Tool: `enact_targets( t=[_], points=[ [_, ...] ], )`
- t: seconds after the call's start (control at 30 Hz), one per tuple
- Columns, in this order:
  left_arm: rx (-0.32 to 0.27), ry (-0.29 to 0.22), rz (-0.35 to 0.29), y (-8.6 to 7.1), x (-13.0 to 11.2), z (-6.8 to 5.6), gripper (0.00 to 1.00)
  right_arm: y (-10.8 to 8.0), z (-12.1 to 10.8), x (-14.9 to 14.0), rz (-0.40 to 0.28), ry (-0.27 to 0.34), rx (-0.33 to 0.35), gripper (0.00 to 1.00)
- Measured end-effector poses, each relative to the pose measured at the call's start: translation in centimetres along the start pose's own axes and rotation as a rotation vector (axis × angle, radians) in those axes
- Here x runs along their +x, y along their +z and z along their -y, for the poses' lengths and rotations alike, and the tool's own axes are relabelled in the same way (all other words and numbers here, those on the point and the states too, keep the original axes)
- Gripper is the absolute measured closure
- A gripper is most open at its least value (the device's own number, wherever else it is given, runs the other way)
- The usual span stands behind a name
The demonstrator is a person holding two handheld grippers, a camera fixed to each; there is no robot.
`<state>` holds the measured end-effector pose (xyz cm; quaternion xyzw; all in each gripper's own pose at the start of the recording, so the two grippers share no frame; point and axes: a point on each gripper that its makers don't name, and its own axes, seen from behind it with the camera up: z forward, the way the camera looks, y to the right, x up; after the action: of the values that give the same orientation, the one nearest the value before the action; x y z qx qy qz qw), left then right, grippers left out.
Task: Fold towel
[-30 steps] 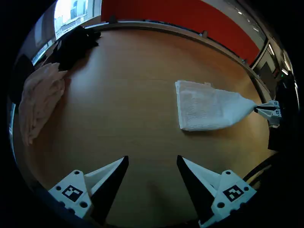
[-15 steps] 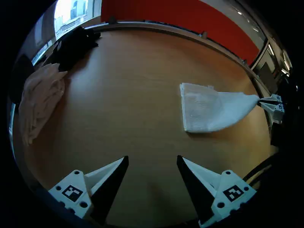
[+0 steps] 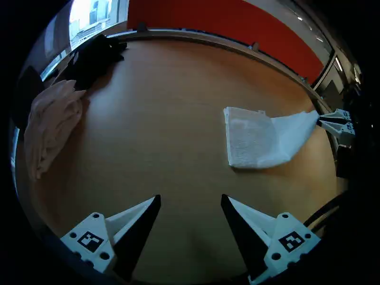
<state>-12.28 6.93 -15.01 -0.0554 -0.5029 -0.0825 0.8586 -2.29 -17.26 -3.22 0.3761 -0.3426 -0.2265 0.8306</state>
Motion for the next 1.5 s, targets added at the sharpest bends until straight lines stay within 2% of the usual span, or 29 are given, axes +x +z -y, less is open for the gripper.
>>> enact_targets(
  t=[0.4,0.7,1.33,1.47,1.5],
  points=[
    [0.011,-0.035,-0.009,-0.6,-0.7,0.9,0.06,4.5,4.6,3.8,-0.01,-0.103,0.13,0.96],
    [0.022,-0.063,-0.016,-1.2,-1.4,1.6,0.06,7.7,7.9,4.3,0.017,-0.123,0.234,0.96],
    [0.028,-0.077,-0.021,-1.4,-1.7,2.1,0.06,8.4,9.8,4.2,0.023,-0.085,0.289,0.95],
    [0.03,-0.08,-0.021,-1.4,-1.8,2.2,0.06,8.4,10.1,3.9,0.03,-0.086,0.297,0.91],
    [0.03,-0.081,-0.021,-1.5,-1.8,2.2,0.06,8.4,10.2,3.8,0.033,-0.086,0.299,0.86]
  ],
)
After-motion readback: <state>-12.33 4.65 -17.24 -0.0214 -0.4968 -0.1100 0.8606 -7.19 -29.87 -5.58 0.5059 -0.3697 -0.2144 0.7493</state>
